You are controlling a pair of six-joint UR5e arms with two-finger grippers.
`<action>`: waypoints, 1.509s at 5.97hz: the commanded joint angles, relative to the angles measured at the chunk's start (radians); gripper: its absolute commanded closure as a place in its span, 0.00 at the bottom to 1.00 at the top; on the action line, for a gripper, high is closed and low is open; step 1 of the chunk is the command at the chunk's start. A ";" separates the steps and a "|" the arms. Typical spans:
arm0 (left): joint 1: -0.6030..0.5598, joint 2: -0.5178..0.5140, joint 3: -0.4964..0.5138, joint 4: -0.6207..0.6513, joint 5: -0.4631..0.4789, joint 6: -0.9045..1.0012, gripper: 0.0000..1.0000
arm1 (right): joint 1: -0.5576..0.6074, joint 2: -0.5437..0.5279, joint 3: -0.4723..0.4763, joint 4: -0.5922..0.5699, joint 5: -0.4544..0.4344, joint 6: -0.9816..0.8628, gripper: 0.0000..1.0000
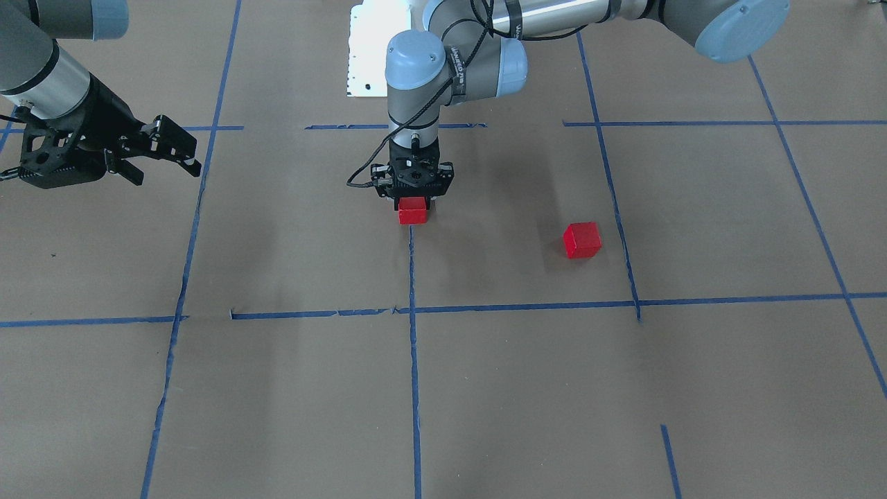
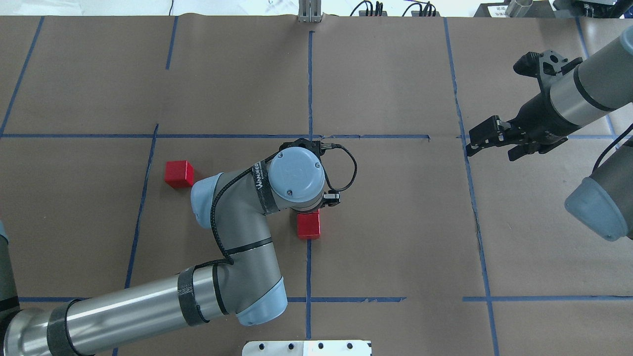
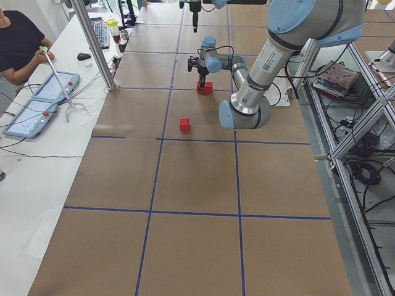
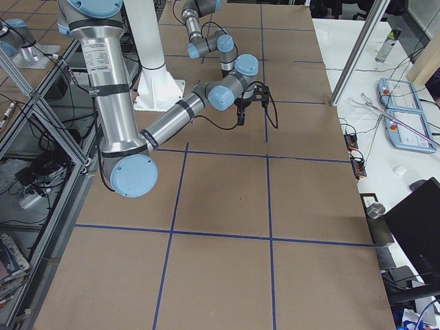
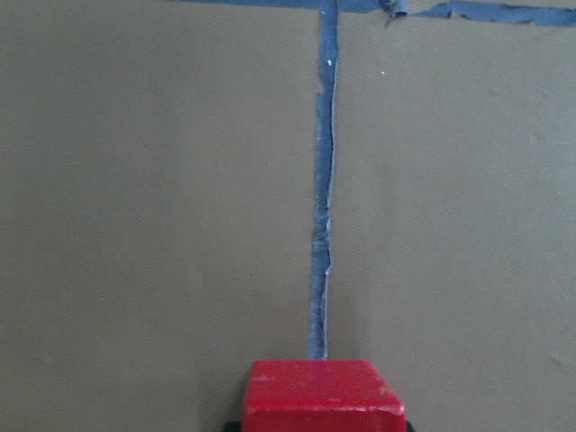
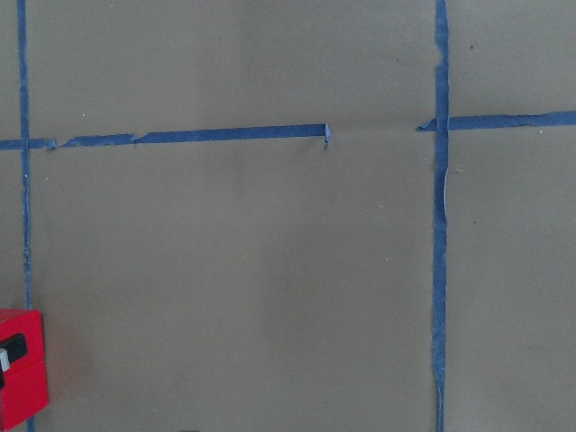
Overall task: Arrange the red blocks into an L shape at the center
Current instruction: 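Place the red cube against the far side of the centered cube, then open the left gripper and move it to the remaining red cube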
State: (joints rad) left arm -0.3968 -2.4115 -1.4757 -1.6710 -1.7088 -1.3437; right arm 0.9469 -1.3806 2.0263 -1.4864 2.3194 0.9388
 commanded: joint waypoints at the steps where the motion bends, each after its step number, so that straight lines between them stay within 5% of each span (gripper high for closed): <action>1: 0.006 0.000 0.000 -0.001 0.000 0.003 0.00 | 0.000 0.000 0.000 0.000 0.000 0.000 0.00; 4: -0.038 0.015 -0.088 -0.023 0.000 0.001 0.00 | 0.001 -0.002 0.017 0.000 0.000 0.000 0.00; 7: -0.206 0.233 -0.274 -0.029 -0.012 0.085 0.02 | 0.001 -0.011 0.025 -0.002 0.000 0.002 0.00; 9: -0.374 0.357 -0.267 -0.030 -0.236 0.165 0.02 | -0.003 -0.024 0.014 0.000 -0.017 0.008 0.00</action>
State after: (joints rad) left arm -0.6936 -2.1087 -1.7470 -1.7008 -1.8334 -1.2103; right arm 0.9465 -1.3964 2.0454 -1.4875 2.3091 0.9422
